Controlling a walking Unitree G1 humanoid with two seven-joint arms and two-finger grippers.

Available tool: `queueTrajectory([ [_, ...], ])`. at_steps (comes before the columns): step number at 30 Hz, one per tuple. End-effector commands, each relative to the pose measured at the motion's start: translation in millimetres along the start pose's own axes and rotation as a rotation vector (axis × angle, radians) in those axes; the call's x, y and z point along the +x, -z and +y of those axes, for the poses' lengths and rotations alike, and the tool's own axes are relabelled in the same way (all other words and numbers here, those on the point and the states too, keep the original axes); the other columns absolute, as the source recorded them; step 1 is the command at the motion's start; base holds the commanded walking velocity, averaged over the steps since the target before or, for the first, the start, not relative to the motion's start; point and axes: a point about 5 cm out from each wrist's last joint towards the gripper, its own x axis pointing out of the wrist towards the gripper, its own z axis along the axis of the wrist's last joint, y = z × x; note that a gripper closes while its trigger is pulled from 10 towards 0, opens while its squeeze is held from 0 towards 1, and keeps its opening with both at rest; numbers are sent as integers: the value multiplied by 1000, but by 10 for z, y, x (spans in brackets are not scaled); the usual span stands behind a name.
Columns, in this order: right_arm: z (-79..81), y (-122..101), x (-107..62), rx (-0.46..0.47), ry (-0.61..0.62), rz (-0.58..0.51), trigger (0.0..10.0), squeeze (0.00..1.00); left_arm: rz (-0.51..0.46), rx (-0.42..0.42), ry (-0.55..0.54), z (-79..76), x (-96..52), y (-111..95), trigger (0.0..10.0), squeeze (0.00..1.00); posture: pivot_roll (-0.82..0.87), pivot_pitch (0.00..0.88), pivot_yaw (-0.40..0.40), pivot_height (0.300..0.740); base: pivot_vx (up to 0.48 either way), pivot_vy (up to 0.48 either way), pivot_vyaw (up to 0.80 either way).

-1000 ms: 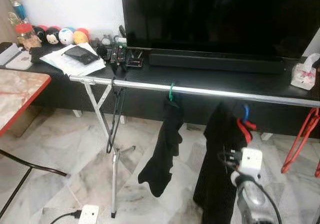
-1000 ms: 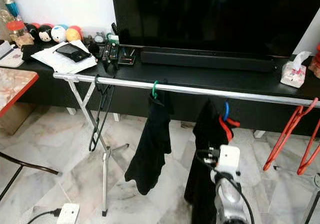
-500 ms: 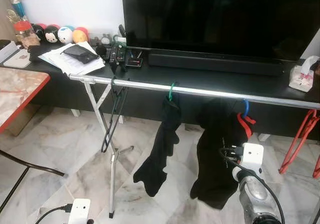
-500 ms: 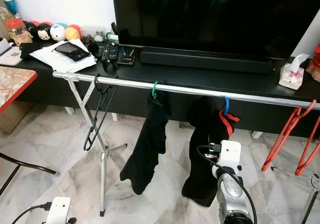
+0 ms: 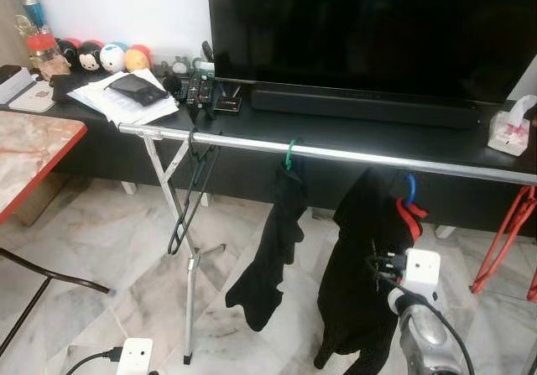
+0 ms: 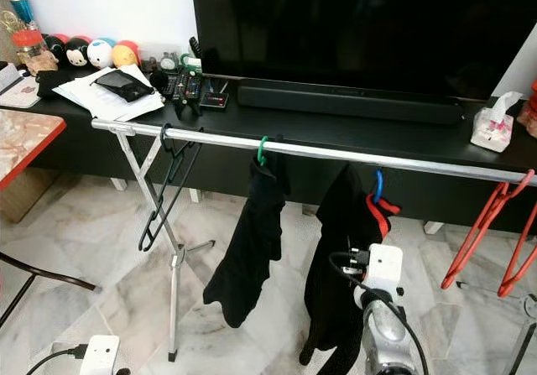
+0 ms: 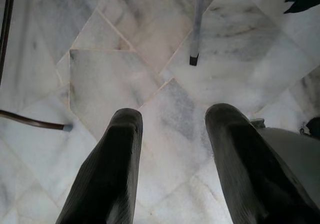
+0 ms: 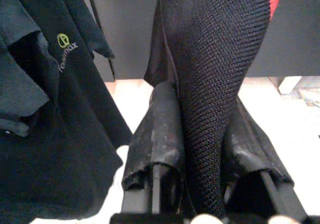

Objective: Hang hanger

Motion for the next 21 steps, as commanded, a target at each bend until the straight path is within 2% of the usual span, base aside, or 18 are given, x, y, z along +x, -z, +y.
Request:
queueTrajectory([
  [1, -47, -214, 22, 23, 38, -151, 10000, 0, 6, 13, 9, -9, -22, 63, 10000, 0, -32, 0, -43, 740, 0, 0, 0],
  [6, 11, -217, -40, 44, 48, -194, 10000, 0, -8, 24, 17, 32, -22, 52, 10000, 0, -45, 0, -25, 740, 0, 0, 0],
  [10, 70, 10, -163, 30, 41, -112, 10000, 0, -17, 37, 19, 67, -9, 9, 10000, 0, -66, 0, -8, 740, 0, 0, 0],
  [13, 78, 84, -192, 21, 32, -76, 10000, 0, -23, 43, 23, 58, 1, -24, 10000, 0, -72, 0, -5, 740, 0, 0, 0],
  [14, 66, 106, -186, -10, 34, -49, 10000, 0, -28, 45, 25, 44, 10, -57, 10000, 0, -72, 0, -5, 740, 0, 0, 0],
  [16, 48, 104, -153, -16, 39, -26, 10000, 0, -41, 43, 27, 23, 23, -109, 10000, 0, -69, 0, -11, 740, 0, 0, 0],
  [21, 63, -74, -15, -27, 21, -52, 10000, 0, -55, 37, 36, -25, 34, -161, 10000, 0, -78, 0, -31, 740, 0, 0, 0],
])
